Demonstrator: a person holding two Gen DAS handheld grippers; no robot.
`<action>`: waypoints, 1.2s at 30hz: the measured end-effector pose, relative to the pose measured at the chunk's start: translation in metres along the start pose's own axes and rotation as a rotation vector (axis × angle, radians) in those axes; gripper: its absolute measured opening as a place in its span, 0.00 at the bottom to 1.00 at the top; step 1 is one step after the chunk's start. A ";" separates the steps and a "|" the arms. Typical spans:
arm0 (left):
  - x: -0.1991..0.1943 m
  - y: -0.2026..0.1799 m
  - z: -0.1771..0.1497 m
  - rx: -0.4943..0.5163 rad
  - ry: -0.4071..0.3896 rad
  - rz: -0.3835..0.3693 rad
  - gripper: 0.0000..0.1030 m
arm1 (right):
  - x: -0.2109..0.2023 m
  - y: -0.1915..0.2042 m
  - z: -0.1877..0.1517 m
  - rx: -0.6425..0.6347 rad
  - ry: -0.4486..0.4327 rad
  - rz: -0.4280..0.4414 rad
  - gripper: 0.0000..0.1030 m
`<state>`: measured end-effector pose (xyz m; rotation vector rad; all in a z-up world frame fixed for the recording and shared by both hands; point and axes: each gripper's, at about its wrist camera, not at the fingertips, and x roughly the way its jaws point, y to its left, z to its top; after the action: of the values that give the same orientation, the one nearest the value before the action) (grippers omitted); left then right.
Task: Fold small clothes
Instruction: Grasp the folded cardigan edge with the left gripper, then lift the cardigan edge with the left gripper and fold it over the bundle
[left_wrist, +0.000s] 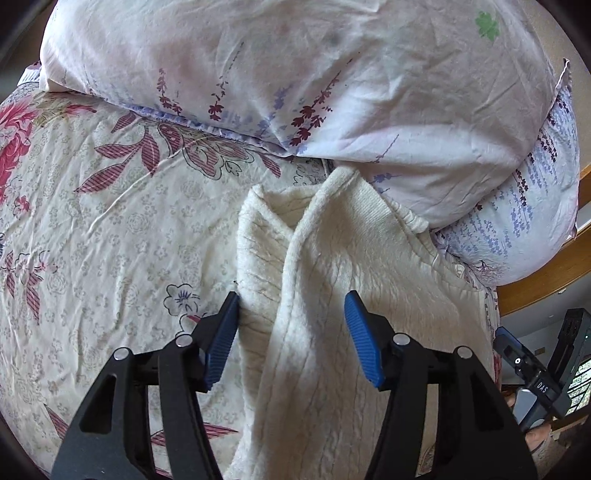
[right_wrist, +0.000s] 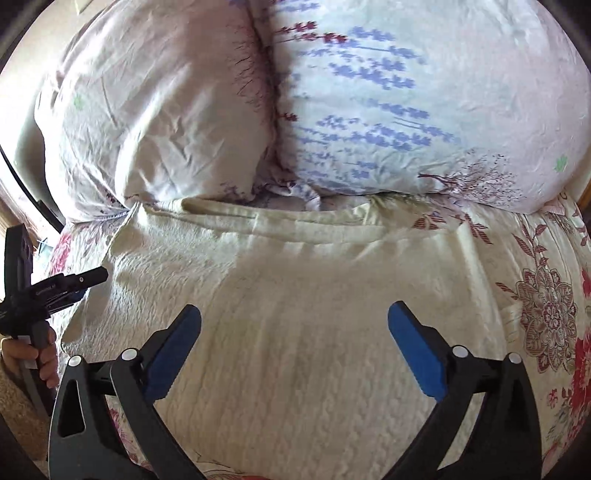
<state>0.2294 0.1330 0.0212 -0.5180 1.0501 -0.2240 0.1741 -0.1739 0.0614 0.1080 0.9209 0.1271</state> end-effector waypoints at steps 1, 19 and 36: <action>0.001 -0.001 0.001 0.002 -0.002 -0.002 0.55 | 0.004 0.010 -0.001 -0.004 0.009 -0.024 0.99; 0.010 -0.002 0.002 -0.007 0.005 -0.018 0.35 | 0.059 0.043 -0.025 0.027 0.090 -0.260 0.99; -0.017 -0.061 0.010 -0.037 -0.056 -0.282 0.15 | 0.056 0.046 -0.037 -0.003 0.034 -0.251 0.99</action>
<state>0.2343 0.0911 0.0690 -0.7030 0.9261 -0.4370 0.1756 -0.1186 0.0016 -0.0134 0.9601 -0.1028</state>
